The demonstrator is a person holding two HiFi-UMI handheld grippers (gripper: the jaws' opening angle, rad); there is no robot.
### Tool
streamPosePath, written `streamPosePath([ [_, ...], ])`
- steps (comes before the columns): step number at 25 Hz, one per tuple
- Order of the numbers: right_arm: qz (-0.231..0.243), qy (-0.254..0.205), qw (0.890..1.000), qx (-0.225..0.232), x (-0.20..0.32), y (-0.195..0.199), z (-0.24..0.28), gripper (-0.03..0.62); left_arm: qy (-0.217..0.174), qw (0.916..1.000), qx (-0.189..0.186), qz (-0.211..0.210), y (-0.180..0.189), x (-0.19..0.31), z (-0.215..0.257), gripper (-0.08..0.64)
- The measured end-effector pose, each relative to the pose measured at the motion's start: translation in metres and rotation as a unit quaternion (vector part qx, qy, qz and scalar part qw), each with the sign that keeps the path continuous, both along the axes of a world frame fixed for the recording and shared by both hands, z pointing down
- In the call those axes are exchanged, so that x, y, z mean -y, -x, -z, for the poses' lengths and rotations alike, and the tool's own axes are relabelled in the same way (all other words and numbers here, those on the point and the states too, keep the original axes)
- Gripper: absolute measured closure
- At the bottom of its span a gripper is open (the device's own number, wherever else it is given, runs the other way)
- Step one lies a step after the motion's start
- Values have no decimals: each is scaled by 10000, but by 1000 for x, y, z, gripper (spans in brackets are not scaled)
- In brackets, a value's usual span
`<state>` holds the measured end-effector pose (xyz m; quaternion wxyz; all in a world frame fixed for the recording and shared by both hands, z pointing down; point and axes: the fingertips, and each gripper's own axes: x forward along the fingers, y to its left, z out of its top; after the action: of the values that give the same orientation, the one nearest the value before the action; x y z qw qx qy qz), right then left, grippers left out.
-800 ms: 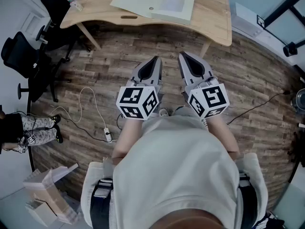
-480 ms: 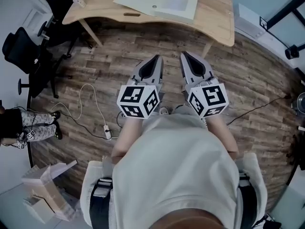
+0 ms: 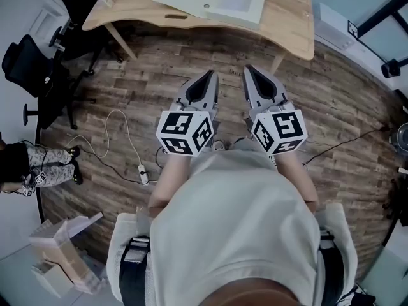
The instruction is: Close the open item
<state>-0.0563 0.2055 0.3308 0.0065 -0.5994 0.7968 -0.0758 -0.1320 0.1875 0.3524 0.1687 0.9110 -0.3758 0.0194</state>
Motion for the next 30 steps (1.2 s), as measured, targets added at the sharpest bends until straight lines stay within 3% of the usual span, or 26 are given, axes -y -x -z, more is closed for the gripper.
streamPosePath([
  [30,75,61,9999,137,17,21,-3,572,285,9995,-115,-95,17,21,-16,538],
])
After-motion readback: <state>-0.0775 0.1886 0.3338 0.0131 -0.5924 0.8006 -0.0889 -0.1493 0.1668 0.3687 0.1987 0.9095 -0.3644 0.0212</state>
